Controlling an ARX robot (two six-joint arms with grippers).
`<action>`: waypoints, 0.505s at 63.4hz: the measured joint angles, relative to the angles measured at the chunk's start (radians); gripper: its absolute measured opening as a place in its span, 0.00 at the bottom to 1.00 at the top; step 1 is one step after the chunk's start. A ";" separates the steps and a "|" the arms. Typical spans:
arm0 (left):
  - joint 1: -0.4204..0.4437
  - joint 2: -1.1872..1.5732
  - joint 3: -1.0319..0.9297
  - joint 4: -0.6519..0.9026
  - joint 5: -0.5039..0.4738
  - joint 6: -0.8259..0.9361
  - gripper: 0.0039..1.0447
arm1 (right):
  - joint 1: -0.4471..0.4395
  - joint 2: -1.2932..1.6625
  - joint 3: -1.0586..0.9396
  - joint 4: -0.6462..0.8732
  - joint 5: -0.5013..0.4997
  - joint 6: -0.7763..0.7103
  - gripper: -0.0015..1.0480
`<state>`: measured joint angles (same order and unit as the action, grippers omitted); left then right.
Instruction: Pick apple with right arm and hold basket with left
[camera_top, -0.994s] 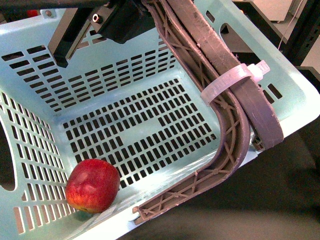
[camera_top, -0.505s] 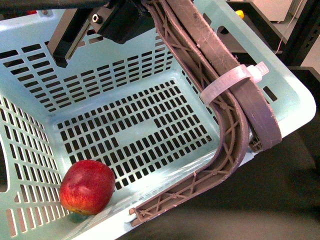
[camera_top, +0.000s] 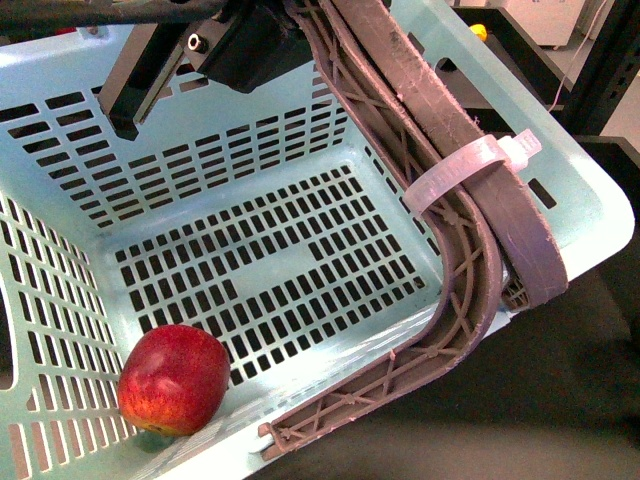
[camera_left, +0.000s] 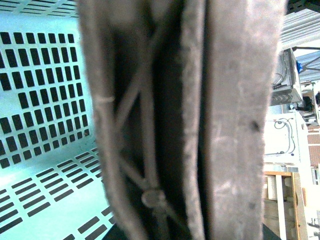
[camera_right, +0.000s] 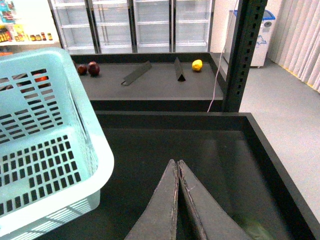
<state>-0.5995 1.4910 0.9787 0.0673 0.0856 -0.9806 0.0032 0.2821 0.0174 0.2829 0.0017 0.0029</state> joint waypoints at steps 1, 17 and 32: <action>0.000 0.000 0.000 0.000 0.000 0.000 0.14 | 0.000 -0.007 0.000 -0.007 0.000 0.000 0.02; 0.000 0.000 0.000 0.000 0.000 0.000 0.14 | 0.000 -0.084 0.000 -0.085 0.000 0.000 0.02; 0.000 0.000 0.000 0.000 0.000 0.000 0.14 | 0.000 -0.258 0.000 -0.273 -0.001 0.000 0.02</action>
<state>-0.5991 1.4910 0.9787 0.0673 0.0856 -0.9806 0.0032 0.0242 0.0177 0.0097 0.0010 0.0029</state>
